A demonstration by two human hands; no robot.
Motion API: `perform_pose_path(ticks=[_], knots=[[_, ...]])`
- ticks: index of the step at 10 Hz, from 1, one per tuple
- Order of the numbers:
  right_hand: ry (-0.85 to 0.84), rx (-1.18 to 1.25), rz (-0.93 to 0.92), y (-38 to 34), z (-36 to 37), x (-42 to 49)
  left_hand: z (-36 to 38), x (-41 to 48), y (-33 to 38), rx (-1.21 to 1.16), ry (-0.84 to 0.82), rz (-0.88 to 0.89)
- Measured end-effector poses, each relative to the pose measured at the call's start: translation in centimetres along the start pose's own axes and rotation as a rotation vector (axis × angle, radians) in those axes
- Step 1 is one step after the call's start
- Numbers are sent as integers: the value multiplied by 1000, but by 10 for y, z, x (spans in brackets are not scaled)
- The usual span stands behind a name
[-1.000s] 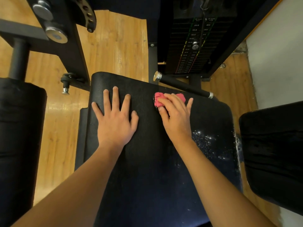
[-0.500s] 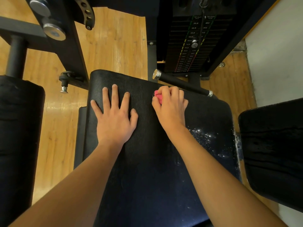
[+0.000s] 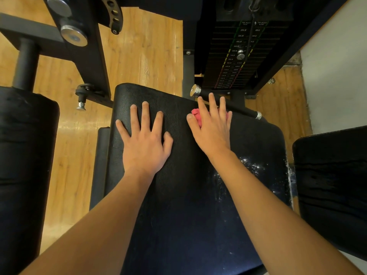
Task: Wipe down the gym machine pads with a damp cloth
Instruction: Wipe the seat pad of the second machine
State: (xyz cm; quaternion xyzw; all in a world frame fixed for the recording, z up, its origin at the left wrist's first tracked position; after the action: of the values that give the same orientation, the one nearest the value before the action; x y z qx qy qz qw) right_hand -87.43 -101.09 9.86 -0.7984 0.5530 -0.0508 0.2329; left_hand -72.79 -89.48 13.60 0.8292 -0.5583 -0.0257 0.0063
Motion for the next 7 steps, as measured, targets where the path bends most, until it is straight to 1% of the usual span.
perform_pose_path(ticks=[3,5,7], knots=[[51,-160,2,-4,4,-9,1,0,-2,1,-12,-1],[70,-148,3,2,4,-29,0,0,-1,1,5,6],[63,-146,28,-3,-4,-15,1,0,-1,0,3,3]])
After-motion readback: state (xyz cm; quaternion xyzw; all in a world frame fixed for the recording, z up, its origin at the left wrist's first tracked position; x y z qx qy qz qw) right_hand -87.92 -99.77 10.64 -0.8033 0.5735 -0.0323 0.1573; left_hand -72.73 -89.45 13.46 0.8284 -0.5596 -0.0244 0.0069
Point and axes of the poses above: each hand's wrist, its own x-axis towards the middle knuckle, its own z-axis out of the palm, y = z × x, the point moved 9 cm from there along x, towards the middle knuckle, and after that the axes turned 1 degree about z, right-handed, at the moved point
